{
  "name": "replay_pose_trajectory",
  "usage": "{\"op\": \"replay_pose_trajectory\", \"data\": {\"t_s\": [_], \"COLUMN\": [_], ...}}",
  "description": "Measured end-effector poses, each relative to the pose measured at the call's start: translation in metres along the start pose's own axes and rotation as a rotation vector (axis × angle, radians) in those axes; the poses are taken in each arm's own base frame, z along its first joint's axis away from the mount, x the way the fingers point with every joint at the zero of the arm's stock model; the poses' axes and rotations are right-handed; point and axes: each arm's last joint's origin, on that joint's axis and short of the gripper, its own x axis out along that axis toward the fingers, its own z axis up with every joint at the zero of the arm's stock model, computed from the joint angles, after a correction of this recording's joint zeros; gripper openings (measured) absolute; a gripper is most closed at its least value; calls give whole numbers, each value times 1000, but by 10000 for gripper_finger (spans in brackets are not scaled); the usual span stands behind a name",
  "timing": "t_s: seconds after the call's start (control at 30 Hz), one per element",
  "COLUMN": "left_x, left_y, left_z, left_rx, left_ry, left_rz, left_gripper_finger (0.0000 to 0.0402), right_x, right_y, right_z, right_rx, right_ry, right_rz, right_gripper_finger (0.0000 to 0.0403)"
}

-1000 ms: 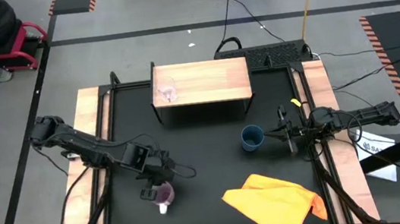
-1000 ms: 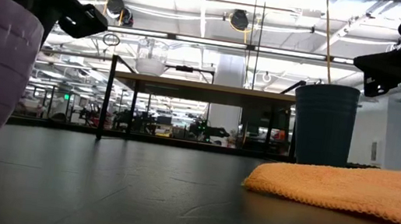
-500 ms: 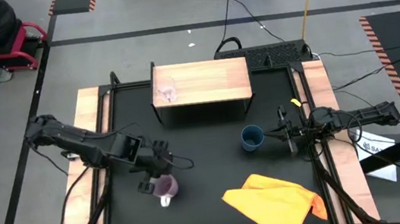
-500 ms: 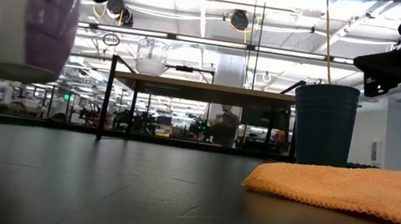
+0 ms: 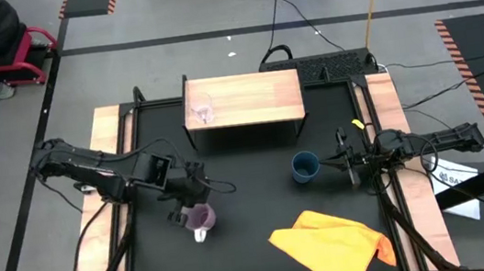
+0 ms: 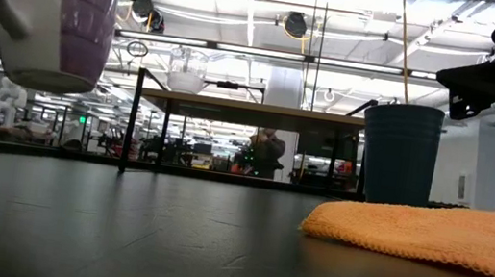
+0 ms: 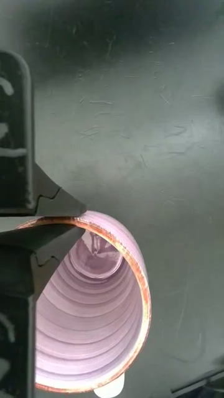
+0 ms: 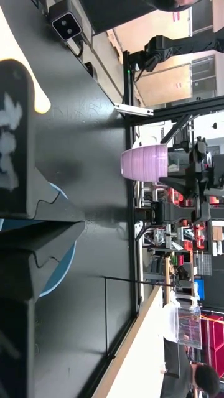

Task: Stack small to large cups/mugs on shelf
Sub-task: Put the violet patterned mug on the shelf

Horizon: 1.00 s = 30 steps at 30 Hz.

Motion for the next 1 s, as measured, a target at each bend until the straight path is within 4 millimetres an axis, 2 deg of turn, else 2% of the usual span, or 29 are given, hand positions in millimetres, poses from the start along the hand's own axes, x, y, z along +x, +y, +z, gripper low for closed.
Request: {"op": "replay_pose_trajectory", "data": {"t_s": [0.73,1.0], "left_x": [0,-5], "left_y": [-2,-1], "left_z": [-2,-6], "left_rx": [0,12], "left_ry": [25,36], "left_rz": [3,55], "left_gripper_finger": [9,9], "right_x": [0,0], "right_y": [0,0], "right_z": [0,0], "right_rx": [0,0], "right_ry": [0,0], "right_rz": [0,0], "right_gripper_finger": [0,0]}}
